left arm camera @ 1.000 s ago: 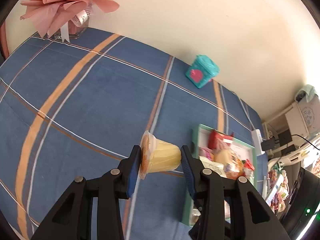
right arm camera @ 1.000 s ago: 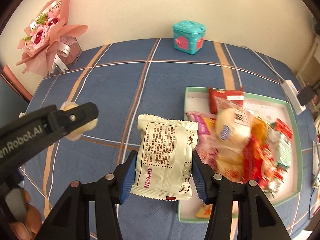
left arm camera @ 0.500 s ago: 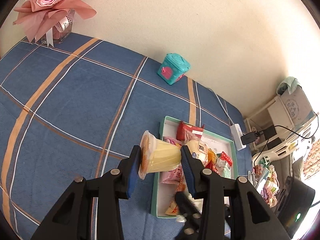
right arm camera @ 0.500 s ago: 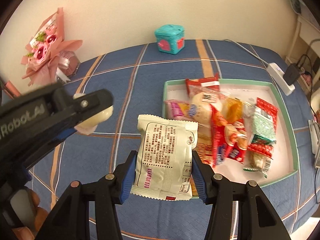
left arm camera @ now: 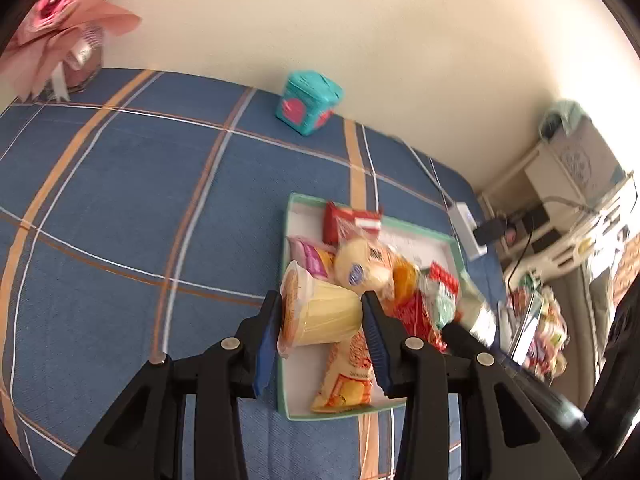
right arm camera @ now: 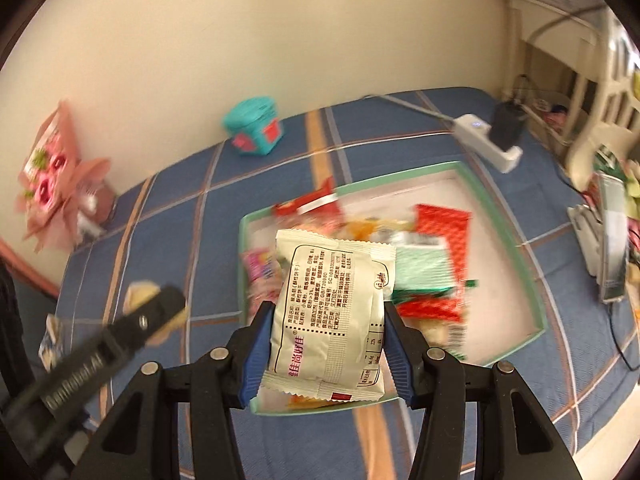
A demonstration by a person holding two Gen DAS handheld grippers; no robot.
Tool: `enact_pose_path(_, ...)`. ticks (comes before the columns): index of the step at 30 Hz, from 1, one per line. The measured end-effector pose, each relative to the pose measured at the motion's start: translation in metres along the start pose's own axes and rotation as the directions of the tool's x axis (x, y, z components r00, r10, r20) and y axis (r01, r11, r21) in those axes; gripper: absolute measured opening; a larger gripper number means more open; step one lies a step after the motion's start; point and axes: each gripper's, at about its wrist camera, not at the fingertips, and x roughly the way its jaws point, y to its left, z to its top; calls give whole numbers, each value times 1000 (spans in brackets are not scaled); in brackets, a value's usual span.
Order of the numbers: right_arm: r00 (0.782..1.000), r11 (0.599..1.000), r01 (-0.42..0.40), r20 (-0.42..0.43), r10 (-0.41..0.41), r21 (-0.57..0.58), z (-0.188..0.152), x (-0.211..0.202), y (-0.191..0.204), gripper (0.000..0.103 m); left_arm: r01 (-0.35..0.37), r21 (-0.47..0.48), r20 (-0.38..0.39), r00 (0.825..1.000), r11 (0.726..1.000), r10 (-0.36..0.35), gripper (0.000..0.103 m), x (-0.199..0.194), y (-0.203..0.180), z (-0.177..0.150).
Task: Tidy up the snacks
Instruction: 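Carry the pudding cup over the tray with the left gripper while the right carries the cream packet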
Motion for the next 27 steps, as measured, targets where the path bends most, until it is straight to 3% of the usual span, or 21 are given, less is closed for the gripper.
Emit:
enact_pose_path(13, 991, 977, 132, -39, -128, 166, 5, 12, -74, 55, -4, 101, -106, 994, 995, 15, 42, 31, -29, -21)
enact_pose_path(20, 982, 976, 142, -150, -117, 163, -5, 46, -78, 55, -22, 119, -170, 985, 993, 42, 42, 52, -30, -30)
enact_pose_path(27, 982, 976, 132, -160, -105, 170, -9, 56, -79, 55, -29, 135, -198, 979, 990, 56, 42, 64, -33, -36)
